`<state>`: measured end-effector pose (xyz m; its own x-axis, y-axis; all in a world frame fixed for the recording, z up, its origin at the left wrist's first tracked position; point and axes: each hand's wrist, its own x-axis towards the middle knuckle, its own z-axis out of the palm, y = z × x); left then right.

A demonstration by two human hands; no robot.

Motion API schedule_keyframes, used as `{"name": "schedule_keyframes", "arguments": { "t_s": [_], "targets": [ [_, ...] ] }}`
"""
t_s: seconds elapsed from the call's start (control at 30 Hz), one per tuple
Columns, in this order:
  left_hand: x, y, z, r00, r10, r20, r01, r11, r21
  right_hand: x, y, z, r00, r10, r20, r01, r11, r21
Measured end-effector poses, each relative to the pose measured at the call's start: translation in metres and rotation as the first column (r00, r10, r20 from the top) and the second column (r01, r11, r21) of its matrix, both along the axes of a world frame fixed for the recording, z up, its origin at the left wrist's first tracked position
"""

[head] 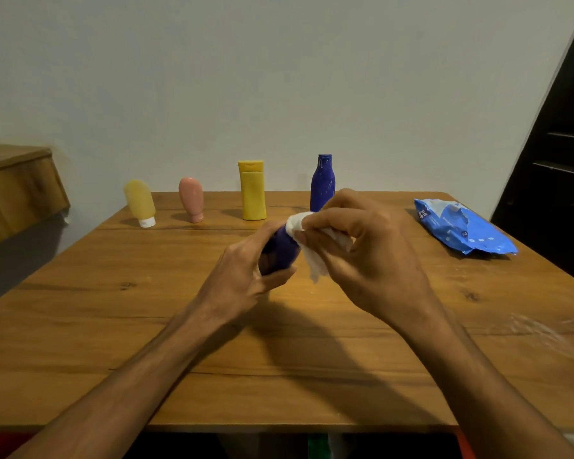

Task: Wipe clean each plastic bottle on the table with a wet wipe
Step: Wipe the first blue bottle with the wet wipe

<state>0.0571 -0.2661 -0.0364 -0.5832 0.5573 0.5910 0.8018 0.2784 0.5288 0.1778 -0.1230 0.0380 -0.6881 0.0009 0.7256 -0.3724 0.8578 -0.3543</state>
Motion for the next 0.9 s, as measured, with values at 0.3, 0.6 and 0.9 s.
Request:
{"name": "schedule_keyframes", "arguments": {
  "t_s": [0.3,0.6,0.9],
  "targets": [
    [-0.002,-0.002,-0.001,0.999,0.027,-0.040,-0.026,1.000,0.012,0.001,-0.004,0.001,1.000,0.000,0.016,0.001,0.999,-0.051],
    [-0.003,-0.002,-0.004,0.995,0.017,-0.103,-0.020,0.999,-0.032,0.000,0.020,0.010,0.991,-0.124,-0.042,0.116,0.983,-0.144],
    [-0.001,-0.004,-0.004,0.986,0.064,-0.152,-0.078,0.993,-0.090,0.007,0.001,0.010,0.983,-0.049,0.179,0.031,0.994,0.106]
  ]
}}
